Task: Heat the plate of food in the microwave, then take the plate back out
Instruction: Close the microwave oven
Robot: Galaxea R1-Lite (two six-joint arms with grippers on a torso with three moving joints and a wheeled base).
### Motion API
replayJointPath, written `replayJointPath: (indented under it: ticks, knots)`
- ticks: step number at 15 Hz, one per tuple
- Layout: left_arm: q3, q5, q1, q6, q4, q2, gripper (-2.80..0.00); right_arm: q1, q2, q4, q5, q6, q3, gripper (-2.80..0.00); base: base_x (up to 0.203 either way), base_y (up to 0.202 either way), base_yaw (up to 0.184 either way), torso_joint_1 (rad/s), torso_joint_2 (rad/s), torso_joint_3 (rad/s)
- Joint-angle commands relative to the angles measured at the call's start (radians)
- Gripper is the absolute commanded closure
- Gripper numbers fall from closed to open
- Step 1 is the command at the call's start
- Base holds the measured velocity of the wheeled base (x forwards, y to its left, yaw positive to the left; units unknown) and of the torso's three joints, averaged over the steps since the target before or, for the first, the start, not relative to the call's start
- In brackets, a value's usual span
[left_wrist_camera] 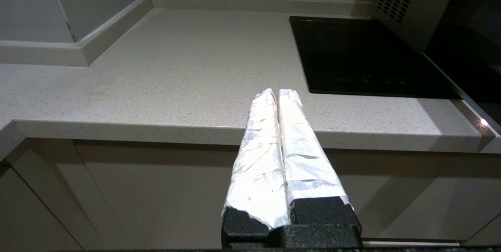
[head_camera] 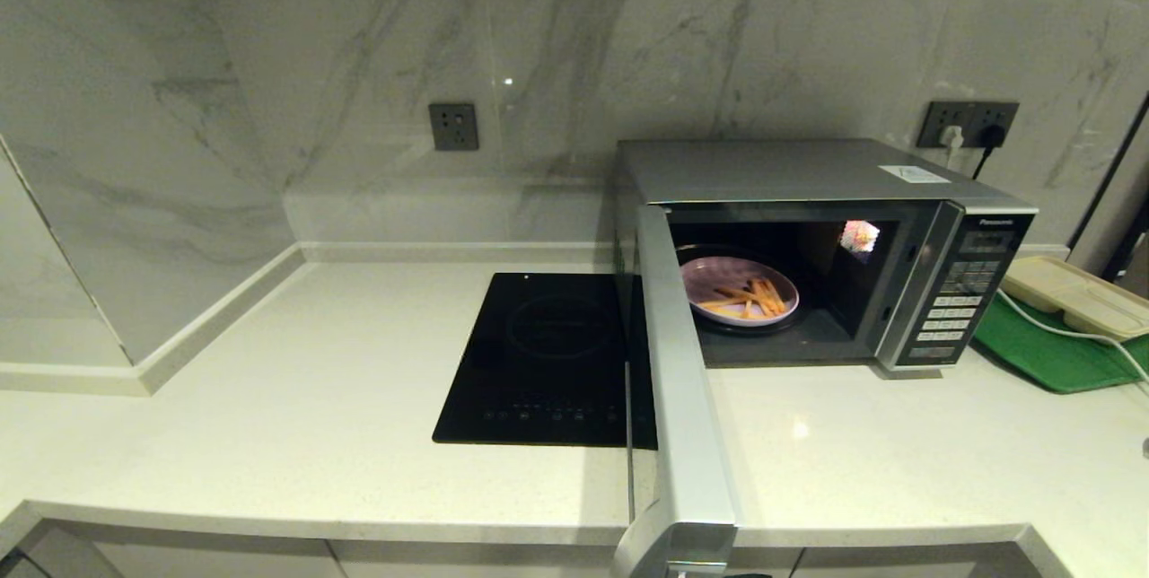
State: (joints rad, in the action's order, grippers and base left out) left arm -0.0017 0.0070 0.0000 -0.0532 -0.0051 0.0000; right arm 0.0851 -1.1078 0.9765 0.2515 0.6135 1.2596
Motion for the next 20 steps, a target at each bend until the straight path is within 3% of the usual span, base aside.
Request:
replayJointPath:
  ticks: [1, 10, 15, 20]
  knots:
    - [0.0, 0.002, 0.0, 0.0, 0.001, 0.0, 0.0, 0.001, -0.02, 0.03, 0.003, -0.007, 0.04, 0.0, 0.0, 0.0, 0.0, 0.0, 0.0, 0.0]
    - [0.0, 0.001, 0.0, 0.0, 0.001, 0.0, 0.0, 0.001, -0.031, 0.028, 0.007, -0.017, 0.006, 0.0, 0.0, 0.0, 0.0, 0.0, 0.0, 0.0]
    - [0.0, 0.001, 0.0, 0.0, 0.001, 0.0, 0.0, 0.001, -0.024, 0.026, 0.164, -0.18, 0.03, 0.0, 0.0, 0.0, 0.0, 0.0, 0.0, 0.0]
    - [0.0, 0.001, 0.0, 0.0, 0.001, 0.0, 0.0, 0.01, -0.157, 0.02, 0.196, -0.264, 0.066, 0.0, 0.0, 0.0, 0.0, 0.0, 0.0, 0.0]
